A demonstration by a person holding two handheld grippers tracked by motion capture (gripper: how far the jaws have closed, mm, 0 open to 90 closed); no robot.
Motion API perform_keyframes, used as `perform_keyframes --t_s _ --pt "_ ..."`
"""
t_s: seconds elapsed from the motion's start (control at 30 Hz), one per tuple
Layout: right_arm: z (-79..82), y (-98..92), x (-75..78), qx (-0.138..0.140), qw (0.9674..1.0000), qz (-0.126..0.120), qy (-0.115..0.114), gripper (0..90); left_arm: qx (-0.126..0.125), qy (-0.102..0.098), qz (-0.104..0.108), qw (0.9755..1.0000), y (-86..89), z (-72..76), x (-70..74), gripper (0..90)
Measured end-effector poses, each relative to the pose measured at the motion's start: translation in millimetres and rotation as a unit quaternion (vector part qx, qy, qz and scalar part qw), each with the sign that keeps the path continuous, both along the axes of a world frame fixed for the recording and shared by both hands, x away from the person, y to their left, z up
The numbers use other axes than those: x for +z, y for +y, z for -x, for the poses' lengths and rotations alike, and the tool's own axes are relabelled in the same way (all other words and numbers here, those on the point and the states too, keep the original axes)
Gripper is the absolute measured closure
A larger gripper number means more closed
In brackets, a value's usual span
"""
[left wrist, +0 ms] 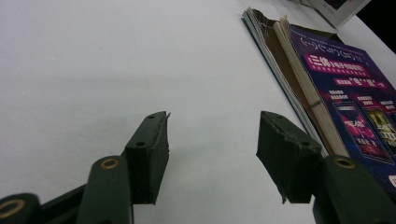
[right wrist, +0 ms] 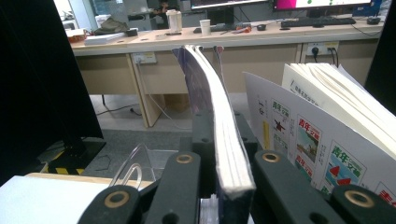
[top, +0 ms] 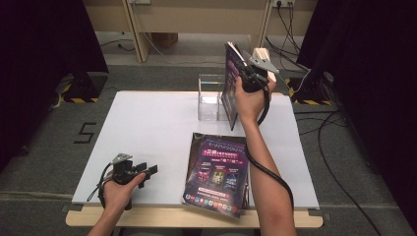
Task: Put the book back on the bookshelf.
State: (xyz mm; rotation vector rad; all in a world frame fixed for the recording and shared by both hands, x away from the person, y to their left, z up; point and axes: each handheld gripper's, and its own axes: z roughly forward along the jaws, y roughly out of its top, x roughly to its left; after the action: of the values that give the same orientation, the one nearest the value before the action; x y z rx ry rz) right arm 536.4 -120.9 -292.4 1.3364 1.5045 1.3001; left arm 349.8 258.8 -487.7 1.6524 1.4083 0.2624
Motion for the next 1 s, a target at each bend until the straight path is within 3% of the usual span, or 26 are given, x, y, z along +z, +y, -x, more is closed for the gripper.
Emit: perform_keyframes --t_s 1.0 --pt "-11.2 6.3 -1.2 -0.008 1.0000 -0.001 -0.003 84.3 -0.002 0.001 -0.001 1.0000 0.5 -1.0 -0.8 42.9"
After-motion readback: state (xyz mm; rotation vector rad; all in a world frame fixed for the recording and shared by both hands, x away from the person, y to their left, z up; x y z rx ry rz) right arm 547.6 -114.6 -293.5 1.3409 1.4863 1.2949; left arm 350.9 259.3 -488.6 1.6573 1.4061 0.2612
